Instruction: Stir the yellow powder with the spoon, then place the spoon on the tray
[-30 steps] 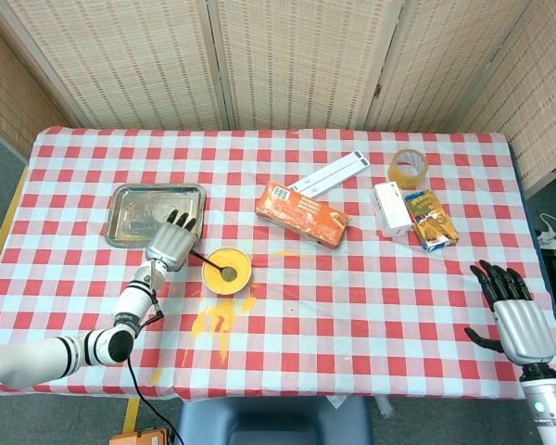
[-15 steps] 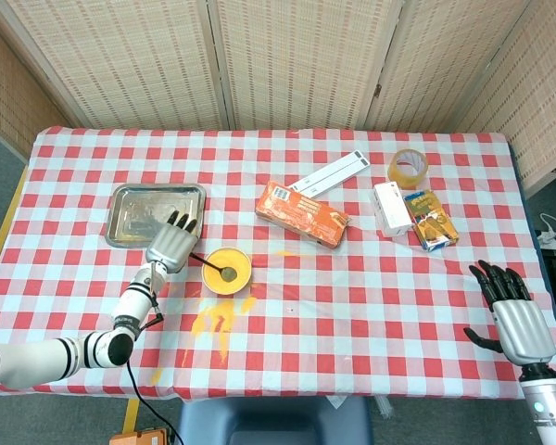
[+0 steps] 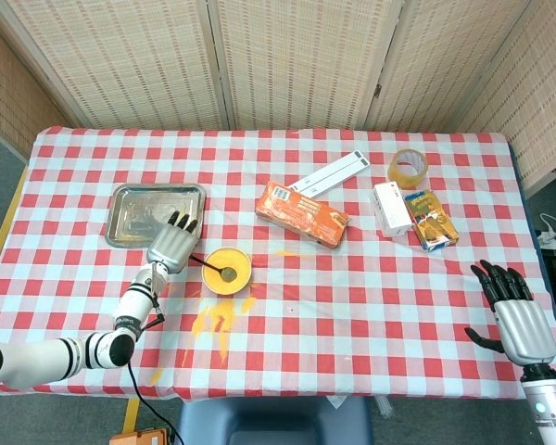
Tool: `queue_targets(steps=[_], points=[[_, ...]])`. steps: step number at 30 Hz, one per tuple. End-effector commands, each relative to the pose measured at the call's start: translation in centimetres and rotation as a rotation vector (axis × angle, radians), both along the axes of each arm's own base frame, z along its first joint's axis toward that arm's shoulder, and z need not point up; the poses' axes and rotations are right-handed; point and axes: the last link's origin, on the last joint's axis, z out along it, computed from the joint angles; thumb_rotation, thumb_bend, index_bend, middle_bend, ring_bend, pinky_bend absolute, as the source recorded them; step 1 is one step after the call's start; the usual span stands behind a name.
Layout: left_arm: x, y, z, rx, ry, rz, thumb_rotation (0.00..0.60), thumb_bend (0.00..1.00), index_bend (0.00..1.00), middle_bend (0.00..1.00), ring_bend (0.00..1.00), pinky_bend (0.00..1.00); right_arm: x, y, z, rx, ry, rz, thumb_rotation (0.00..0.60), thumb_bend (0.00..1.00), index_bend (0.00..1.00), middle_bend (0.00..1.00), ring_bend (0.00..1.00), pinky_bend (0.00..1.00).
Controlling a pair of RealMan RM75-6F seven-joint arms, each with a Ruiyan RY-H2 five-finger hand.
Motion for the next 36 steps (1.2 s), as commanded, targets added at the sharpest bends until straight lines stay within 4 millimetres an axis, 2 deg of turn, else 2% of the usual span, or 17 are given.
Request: queue_targets(steps=[1,12,22,28,36], points=[[0.05,-0.04,0.06,0.002,0.0,-0.004,0.6,0.46,0.53,0.08,0.0,0.04,0.01,-0.01,-0.03,0.001,0.0,0.001,0.6,0.09,0.0,0.0,0.0,0.0],[0.25,-0.33,0.28,0.003,-0.003,-0.015,0.6,0.47,0.55,0.09,0.0,0.04,0.07,0.01,-0.03,0.002,-0.002,0.003,0.6,0.09,0.0,0.0,0.0,0.0],[0.36,-0.42,0.24,0.008,-0.003,-0.027,0.6,0.47,0.62,0.11,0.0,0.04,0.09,0.07,0.05,0.001,-0.003,0.005,0.6,0.09,0.0,0.0,0.0,0.0],[0.35,-0.43,0.25,0.015,-0.012,-0.04,0.6,0.48,0.71,0.17,0.0,0.04,0.1,0.04,0.02,0.002,-0.002,0.005,0.6,0.09,0.0,0.0,0.0,0.0],[0.1,-0.41,0.23,0.029,-0.033,-0.049,0.6,0.59,0.85,0.3,0.04,0.04,0.09,0.03,-0.05,0.006,0.0,0.004,0.6,0.09,0.0,0.0,0.0,0.0]])
